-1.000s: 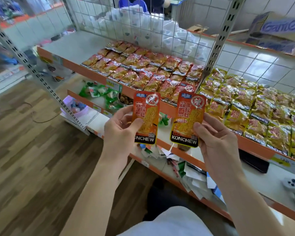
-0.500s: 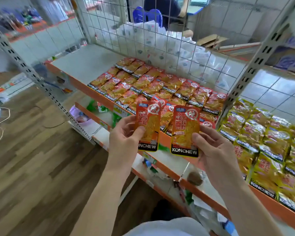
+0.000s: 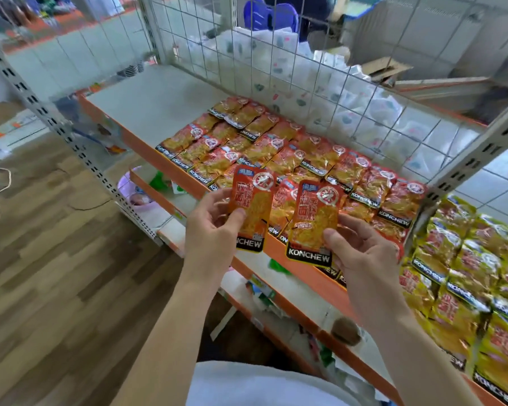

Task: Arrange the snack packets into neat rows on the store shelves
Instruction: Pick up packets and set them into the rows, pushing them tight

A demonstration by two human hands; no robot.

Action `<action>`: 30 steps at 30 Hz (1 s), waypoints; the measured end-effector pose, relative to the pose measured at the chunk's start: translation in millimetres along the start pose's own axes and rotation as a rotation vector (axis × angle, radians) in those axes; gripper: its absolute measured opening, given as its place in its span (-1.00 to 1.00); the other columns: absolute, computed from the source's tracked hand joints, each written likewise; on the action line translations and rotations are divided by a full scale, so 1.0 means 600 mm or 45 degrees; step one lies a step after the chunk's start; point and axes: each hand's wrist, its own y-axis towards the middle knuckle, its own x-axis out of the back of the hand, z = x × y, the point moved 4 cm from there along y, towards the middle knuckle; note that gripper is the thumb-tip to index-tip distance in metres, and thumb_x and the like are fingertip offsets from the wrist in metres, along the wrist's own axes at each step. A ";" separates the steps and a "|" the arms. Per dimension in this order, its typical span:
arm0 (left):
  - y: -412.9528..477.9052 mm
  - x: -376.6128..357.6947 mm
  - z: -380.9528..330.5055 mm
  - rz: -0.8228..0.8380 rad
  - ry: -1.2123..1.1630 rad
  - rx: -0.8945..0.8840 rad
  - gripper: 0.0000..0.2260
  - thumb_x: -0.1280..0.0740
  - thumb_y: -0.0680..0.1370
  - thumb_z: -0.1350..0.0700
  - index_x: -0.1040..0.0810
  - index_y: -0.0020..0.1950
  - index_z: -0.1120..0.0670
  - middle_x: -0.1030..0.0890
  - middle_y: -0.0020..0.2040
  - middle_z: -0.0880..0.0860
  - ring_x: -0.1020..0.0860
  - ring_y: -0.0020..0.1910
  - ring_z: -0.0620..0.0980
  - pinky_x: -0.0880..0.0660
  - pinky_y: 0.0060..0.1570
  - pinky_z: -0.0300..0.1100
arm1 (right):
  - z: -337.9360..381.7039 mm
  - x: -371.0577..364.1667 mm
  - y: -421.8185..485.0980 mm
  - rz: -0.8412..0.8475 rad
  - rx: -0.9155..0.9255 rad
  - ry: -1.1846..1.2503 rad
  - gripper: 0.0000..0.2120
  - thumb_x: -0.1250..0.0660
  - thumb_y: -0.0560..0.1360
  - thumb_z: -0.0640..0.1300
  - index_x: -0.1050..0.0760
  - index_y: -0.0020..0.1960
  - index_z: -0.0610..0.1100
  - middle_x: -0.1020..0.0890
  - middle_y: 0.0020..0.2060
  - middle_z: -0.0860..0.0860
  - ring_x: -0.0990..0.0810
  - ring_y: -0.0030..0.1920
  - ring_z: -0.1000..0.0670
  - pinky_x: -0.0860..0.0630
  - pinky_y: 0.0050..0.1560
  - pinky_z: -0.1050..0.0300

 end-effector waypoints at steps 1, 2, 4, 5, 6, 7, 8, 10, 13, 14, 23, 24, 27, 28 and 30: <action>0.018 -0.001 0.001 0.020 0.010 -0.004 -0.75 -0.40 0.58 0.22 -0.56 0.17 -0.09 -0.70 -0.06 -0.03 -0.69 -0.04 -0.03 -0.64 -0.08 -0.12 | -0.002 -0.007 0.007 -0.027 0.001 -0.023 -0.73 -0.44 0.52 -0.16 -0.56 0.19 0.03 -0.68 -0.12 0.04 -0.65 -0.17 0.16 -0.52 -0.18 0.32; 0.037 0.000 0.004 0.048 0.026 -0.012 -0.73 -0.39 0.58 0.22 -0.55 0.19 -0.11 -0.70 -0.04 -0.02 -0.69 -0.03 -0.02 -0.65 -0.05 -0.07 | -0.003 -0.015 0.014 -0.050 0.003 -0.041 -0.73 -0.44 0.53 -0.15 -0.56 0.20 0.03 -0.68 -0.11 0.03 -0.66 -0.15 0.14 -0.53 -0.19 0.32; 0.075 0.001 0.008 0.139 0.082 -0.056 -0.65 -0.39 0.58 0.21 -0.51 0.23 -0.20 -0.68 0.01 0.01 -0.68 0.00 0.01 -0.65 0.01 0.05 | -0.007 -0.034 0.029 -0.110 0.014 -0.075 -0.74 -0.44 0.53 -0.14 -0.55 0.18 0.06 -0.69 -0.08 0.03 -0.67 -0.08 0.11 -0.55 -0.16 0.31; 0.096 0.001 0.008 0.196 0.142 -0.096 -0.61 -0.38 0.59 0.19 -0.48 0.24 -0.29 -0.66 0.06 0.01 -0.66 0.03 0.02 -0.64 0.04 0.08 | -0.009 -0.047 0.039 -0.144 0.024 -0.092 -0.74 -0.43 0.53 -0.15 -0.54 0.19 0.05 -0.68 -0.07 0.03 -0.66 -0.08 0.12 -0.55 -0.16 0.32; 0.117 0.003 0.009 0.252 0.231 -0.148 -0.56 -0.37 0.60 0.18 -0.45 0.25 -0.37 -0.64 0.11 -0.02 -0.64 0.07 0.03 -0.63 0.07 0.11 | -0.011 -0.061 0.049 -0.176 0.030 -0.098 -0.73 -0.43 0.54 -0.16 -0.54 0.21 0.03 -0.69 -0.06 0.02 -0.66 -0.08 0.13 -0.55 -0.16 0.34; 0.136 0.005 0.009 0.318 0.323 -0.200 -0.54 -0.35 0.61 0.17 -0.44 0.27 -0.41 -0.60 0.19 -0.07 -0.61 0.13 0.03 -0.60 0.12 0.13 | -0.014 -0.076 0.058 -0.213 0.037 -0.093 -0.70 -0.42 0.54 -0.18 -0.53 0.24 0.01 -0.69 -0.07 -0.01 -0.67 -0.08 0.10 -0.56 -0.15 0.33; 0.158 0.007 0.011 0.384 0.388 -0.251 -0.53 -0.33 0.62 0.18 -0.45 0.30 -0.40 -0.56 0.26 -0.15 -0.59 0.16 0.01 -0.58 0.16 0.11 | -0.015 -0.093 0.069 -0.256 0.057 -0.096 -0.66 -0.42 0.55 -0.19 -0.50 0.29 -0.01 -0.69 -0.09 -0.05 -0.67 -0.09 0.08 -0.56 -0.15 0.33; 0.200 0.013 0.020 0.508 0.457 -0.333 -0.57 -0.31 0.62 0.22 -0.53 0.31 -0.30 -0.52 0.27 -0.28 -0.58 -0.06 -0.10 -0.59 -0.01 -0.12 | -0.017 -0.124 0.083 -0.382 0.093 -0.159 -0.58 -0.40 0.56 -0.22 -0.42 0.38 -0.04 -0.65 -0.16 -0.13 -0.62 -0.21 0.14 -0.51 -0.22 0.38; 0.251 0.022 0.028 0.634 0.537 -0.492 -0.61 -0.33 0.61 0.25 -0.57 0.29 -0.19 -0.54 0.09 -0.22 -0.43 -0.35 -0.16 -0.38 -0.35 -0.36 | -0.024 -0.164 0.095 -0.522 0.209 -0.337 -0.63 -0.36 0.57 -0.28 -0.46 0.32 0.00 -0.60 -0.25 -0.05 -0.53 -0.34 0.16 -0.44 -0.33 0.40; 0.265 0.022 0.030 0.667 0.540 -0.540 -0.62 -0.35 0.60 0.27 -0.57 0.30 -0.14 -0.53 0.05 -0.16 -0.44 -0.32 -0.16 -0.40 -0.33 -0.36 | -0.030 -0.176 0.099 -0.537 0.244 -0.386 -0.64 -0.36 0.57 -0.28 -0.49 0.28 0.03 -0.60 -0.25 0.00 -0.54 -0.34 0.14 -0.46 -0.32 0.34; 0.357 0.010 0.056 0.888 0.868 -0.948 -0.64 -0.37 0.54 0.09 -0.59 0.34 -0.03 -0.58 0.05 -0.05 -0.43 -0.06 -0.30 -0.25 0.25 -0.23 | -0.064 -0.244 0.123 -0.718 0.529 -0.910 -0.79 -0.39 0.51 -0.35 -0.59 0.13 -0.21 -0.64 -0.08 0.00 -0.60 -0.11 0.11 -0.55 -0.02 0.37; 0.361 0.011 0.059 0.877 0.926 -0.992 -0.65 -0.37 0.54 0.08 -0.59 0.34 -0.03 -0.59 0.05 -0.04 -0.45 0.03 -0.23 -0.16 0.19 -0.28 | -0.069 -0.250 0.123 -0.715 0.556 -0.960 -0.82 -0.39 0.51 -0.34 -0.59 0.11 -0.22 -0.64 -0.09 -0.02 -0.59 -0.11 0.09 -0.56 -0.01 0.34; 0.363 0.012 0.071 0.830 1.095 -1.154 -0.67 -0.29 0.55 0.02 -0.60 0.30 -0.05 -0.57 0.00 -0.03 -0.52 0.03 0.01 -0.12 0.04 -0.19 | -0.081 -0.265 0.126 -0.726 0.609 -1.210 -0.87 -0.34 0.55 -0.19 -0.60 0.05 -0.20 -0.62 -0.16 -0.04 -0.55 -0.12 0.00 -0.58 -0.11 0.13; 0.362 0.011 0.073 0.806 1.139 -1.192 -0.66 -0.26 0.55 0.00 -0.61 0.29 -0.05 -0.57 -0.01 -0.03 -0.52 0.01 0.02 -0.13 0.02 -0.18 | -0.082 -0.268 0.127 -0.739 0.627 -1.300 -0.84 -0.30 0.55 -0.12 -0.61 0.02 -0.19 -0.61 -0.18 -0.02 -0.52 -0.13 -0.02 -0.55 -0.15 0.13; 0.361 0.009 0.071 0.768 1.194 -1.224 -0.65 -0.23 0.54 -0.02 -0.61 0.29 -0.07 -0.56 -0.01 -0.02 -0.50 0.01 0.04 -0.18 0.00 -0.13 | -0.080 -0.271 0.129 -0.761 0.637 -1.402 -0.79 -0.27 0.55 -0.06 -0.62 -0.03 -0.16 -0.58 -0.20 -0.01 -0.49 -0.13 -0.02 -0.52 -0.18 0.10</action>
